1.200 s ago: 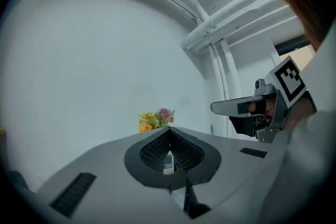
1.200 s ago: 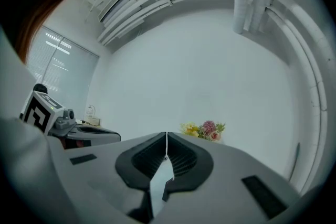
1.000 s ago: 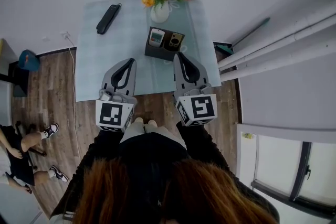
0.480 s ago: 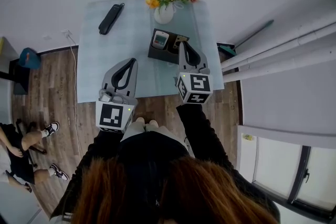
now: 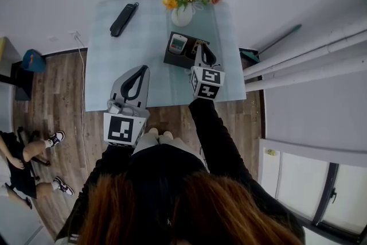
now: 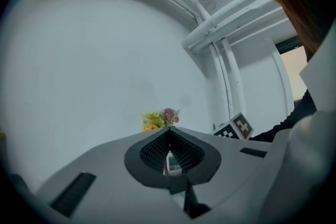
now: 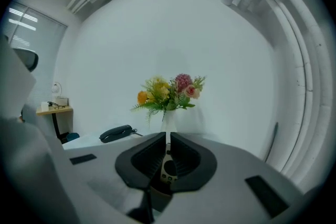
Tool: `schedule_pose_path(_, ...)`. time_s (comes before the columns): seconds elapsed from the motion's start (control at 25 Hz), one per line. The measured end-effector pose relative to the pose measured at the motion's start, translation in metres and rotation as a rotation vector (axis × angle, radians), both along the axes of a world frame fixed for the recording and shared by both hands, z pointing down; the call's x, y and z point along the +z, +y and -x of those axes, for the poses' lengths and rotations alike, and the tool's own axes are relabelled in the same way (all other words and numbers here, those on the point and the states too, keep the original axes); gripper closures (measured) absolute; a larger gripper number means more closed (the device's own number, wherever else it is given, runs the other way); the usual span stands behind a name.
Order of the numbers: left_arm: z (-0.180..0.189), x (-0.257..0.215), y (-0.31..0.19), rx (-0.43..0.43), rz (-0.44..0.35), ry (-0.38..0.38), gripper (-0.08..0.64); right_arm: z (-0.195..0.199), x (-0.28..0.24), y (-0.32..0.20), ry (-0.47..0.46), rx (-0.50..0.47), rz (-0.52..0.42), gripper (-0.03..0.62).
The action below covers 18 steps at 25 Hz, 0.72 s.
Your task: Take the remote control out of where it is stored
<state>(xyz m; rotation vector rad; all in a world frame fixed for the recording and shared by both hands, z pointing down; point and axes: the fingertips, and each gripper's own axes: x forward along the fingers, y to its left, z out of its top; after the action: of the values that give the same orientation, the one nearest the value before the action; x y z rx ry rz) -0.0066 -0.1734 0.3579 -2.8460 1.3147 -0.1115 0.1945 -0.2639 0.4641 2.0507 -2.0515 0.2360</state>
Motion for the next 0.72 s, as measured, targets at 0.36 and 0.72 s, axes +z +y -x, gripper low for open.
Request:
schedule_pose_path(0.36,0.007,0.001,0.003,-0.007,0.012,-0.016,0.555,-0.014,0.05,-0.015,-0.065,0.103,0.097,0.398)
schedule_pose_path(0.72,0.013,0.002,0.003,-0.016,0.016,-0.007,0.555,-0.013,0.072,-0.023,-0.07,0.15,0.14,0.342)
